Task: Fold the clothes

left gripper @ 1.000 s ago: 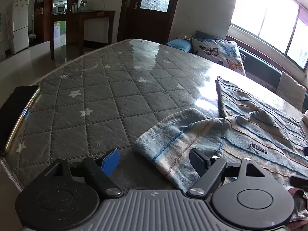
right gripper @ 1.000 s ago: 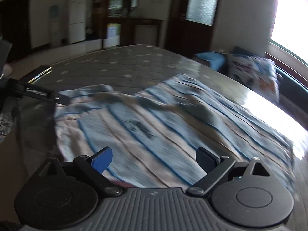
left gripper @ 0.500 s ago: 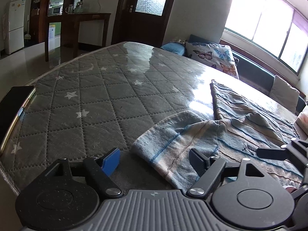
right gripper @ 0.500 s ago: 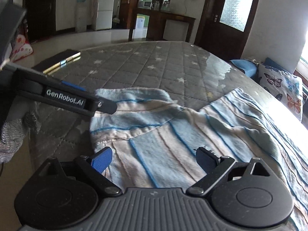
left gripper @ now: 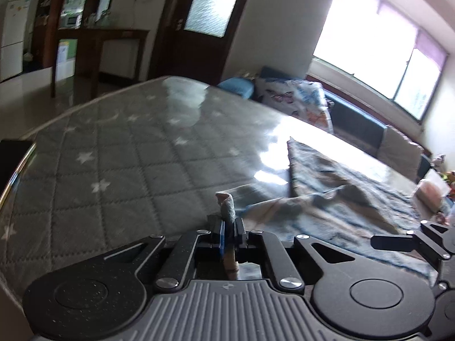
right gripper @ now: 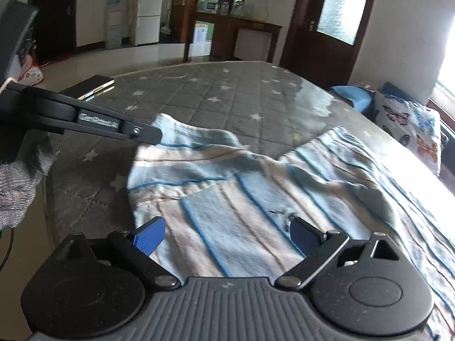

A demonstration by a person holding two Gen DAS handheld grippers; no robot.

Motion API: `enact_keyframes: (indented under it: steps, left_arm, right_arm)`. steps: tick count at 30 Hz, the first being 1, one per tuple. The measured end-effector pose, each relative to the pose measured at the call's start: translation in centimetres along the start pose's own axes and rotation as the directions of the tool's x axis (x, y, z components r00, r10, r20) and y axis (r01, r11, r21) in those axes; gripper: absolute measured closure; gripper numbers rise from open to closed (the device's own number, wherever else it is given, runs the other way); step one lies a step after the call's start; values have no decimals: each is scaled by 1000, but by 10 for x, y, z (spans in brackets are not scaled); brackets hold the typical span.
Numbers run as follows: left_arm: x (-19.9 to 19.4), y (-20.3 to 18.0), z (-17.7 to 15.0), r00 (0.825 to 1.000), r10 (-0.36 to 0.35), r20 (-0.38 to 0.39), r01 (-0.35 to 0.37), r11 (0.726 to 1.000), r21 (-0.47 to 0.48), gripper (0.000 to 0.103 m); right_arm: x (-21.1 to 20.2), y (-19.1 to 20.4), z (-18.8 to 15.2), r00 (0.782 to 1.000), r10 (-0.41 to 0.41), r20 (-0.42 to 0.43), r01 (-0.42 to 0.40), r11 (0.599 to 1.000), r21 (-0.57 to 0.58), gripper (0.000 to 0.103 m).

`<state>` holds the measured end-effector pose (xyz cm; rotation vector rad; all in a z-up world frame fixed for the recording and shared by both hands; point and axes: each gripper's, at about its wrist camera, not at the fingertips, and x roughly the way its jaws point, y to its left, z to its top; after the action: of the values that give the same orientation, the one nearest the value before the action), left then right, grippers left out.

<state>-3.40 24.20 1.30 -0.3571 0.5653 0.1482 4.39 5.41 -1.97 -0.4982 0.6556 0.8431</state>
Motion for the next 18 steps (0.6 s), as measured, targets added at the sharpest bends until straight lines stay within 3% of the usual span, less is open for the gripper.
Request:
enact_keyframes:
  steps: [5, 9, 18]
  left_arm:
    - [-16, -31, 5, 991, -130, 26, 128, 989, 80, 97]
    - [-25, -58, 0, 971, -239, 6, 235, 959, 161, 97]
    - [-10, -95, -28, 938, -300, -175, 338, 907, 253, 93]
  right_arm:
    - [-21, -24, -9, 998, -54, 13, 53, 998, 42, 7]
    - [-37, -48, -21, 994, -109, 16, 108, 990, 90, 7]
    - [-64, -92, -48, 978, -208, 8, 202, 958, 202, 7]
